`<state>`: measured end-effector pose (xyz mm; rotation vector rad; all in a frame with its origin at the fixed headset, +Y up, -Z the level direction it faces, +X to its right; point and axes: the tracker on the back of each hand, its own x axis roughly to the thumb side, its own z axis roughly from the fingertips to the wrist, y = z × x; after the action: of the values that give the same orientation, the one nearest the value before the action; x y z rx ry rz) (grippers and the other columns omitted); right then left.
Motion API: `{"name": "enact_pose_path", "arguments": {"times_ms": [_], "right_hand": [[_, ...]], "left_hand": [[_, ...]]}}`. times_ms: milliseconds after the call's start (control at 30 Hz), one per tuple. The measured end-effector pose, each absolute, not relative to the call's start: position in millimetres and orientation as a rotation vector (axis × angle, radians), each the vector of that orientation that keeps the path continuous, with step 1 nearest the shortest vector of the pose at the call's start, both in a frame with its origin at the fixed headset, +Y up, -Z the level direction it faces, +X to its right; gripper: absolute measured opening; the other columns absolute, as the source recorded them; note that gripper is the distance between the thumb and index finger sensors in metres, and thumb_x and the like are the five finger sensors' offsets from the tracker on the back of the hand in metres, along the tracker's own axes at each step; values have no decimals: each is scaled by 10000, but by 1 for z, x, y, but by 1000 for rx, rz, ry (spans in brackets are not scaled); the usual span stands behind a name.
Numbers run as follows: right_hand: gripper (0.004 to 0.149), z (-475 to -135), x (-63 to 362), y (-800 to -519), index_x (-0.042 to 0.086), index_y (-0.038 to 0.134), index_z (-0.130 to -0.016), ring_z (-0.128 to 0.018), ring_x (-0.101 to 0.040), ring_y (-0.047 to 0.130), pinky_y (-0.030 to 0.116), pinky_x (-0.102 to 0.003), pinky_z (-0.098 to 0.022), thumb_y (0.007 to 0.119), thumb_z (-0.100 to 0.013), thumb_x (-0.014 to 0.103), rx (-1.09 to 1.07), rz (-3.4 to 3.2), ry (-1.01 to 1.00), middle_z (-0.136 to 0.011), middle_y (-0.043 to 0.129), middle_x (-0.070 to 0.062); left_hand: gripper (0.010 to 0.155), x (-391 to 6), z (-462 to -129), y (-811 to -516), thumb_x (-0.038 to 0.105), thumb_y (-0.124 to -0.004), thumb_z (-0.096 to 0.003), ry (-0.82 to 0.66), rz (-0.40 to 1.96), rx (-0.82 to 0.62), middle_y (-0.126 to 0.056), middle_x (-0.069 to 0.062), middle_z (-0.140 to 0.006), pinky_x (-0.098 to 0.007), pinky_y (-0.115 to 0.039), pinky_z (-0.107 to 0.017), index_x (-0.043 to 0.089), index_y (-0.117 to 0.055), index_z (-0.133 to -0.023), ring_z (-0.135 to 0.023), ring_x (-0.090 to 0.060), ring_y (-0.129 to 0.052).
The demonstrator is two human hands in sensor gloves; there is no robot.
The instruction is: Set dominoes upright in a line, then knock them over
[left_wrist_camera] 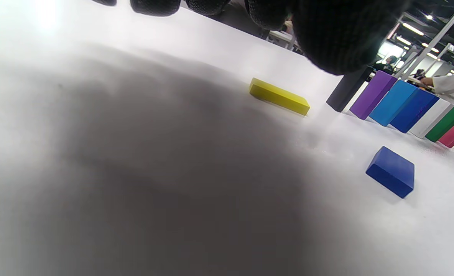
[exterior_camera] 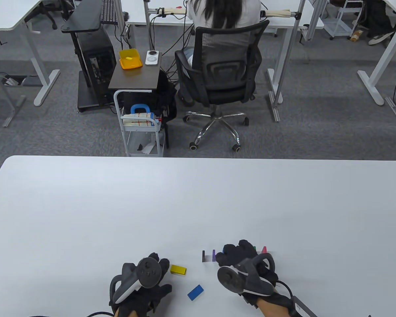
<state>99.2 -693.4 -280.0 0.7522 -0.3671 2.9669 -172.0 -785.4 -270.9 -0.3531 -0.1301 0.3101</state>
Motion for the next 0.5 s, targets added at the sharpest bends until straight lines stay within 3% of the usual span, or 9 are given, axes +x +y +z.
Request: {"name": "enact_pose_path", "arguments": {"times_ms": [367, 400, 500], "right_hand": [[383, -309, 191, -690, 229, 969, -691, -470, -179, 1034, 741, -526, -675, 1006, -315, 294, 232, 2929, -393, -800, 911, -88], [401, -312, 196, -693, 236, 960, -713, -473, -182, 1036, 739, -528, -675, 1008, -318, 285, 194, 2935, -383, -808, 912, -86], [643, -320, 203, -709, 242, 801, -935, -477, -182, 1042, 732, -535, -680, 1011, -327, 257, 127, 2950, -281, -831, 919, -67]], "left_hand": [[741, -175, -272, -787, 525, -792, -393, -114, 312, -359, -364, -82, -1215, -599, -485, -806, 353, -471, -1038, -1097, -434, -457], [740, -175, -273, -787, 525, -791, -395, -112, 311, -360, -363, -82, -1215, -599, -485, -807, 353, -470, -1038, -1098, -432, -456], [742, -175, -273, -788, 524, -792, -394, -109, 307, -364, -361, -84, -1215, -600, -484, -806, 353, -468, -1039, -1098, -435, -454]]}}
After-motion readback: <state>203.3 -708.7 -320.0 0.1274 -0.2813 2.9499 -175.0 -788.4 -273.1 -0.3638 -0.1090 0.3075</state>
